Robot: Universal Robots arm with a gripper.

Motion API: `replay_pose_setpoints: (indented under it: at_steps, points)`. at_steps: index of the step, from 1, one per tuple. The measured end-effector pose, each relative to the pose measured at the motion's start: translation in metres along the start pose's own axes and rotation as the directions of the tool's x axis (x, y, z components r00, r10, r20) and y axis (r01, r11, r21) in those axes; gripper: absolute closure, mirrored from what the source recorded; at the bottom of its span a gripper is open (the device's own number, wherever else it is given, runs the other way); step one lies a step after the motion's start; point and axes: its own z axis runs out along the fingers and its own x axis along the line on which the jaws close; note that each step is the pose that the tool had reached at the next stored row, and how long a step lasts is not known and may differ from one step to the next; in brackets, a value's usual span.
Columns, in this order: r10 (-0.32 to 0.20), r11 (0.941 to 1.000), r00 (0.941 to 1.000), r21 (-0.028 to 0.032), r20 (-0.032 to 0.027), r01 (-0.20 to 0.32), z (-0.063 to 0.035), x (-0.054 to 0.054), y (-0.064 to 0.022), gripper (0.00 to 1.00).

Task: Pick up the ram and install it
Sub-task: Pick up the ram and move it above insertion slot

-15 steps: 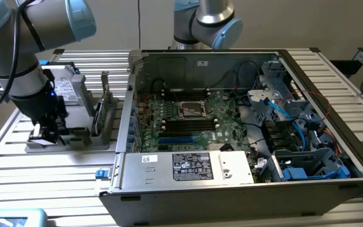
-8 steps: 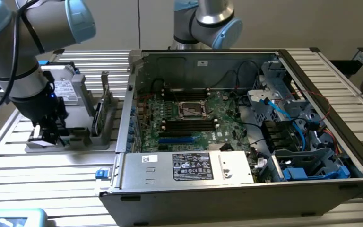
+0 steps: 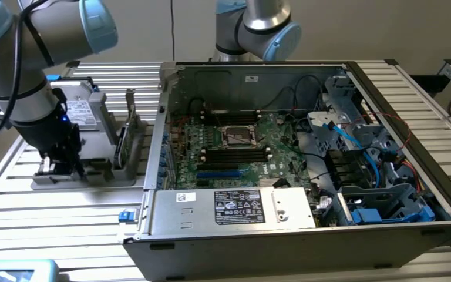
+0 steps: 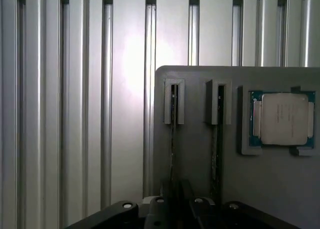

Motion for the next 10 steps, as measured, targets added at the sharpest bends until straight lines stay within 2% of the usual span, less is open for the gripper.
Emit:
replay_pose_setpoints:
  at_steps: [2,6,10]
  points:
    - [0.000,1.0000,1.0000,0.0037,0.0002,0.000,-0.0034,0.000,0.0000,0.87]
    - [0.000,1.0000,1.0000,0.0069,0.0001,0.000,-0.0160,0.000,0.0005,0.87]
    - [0.000,1.0000,1.0000,0.0084,0.0001,0.000,-0.0327,0.001,0.0021,0.87]
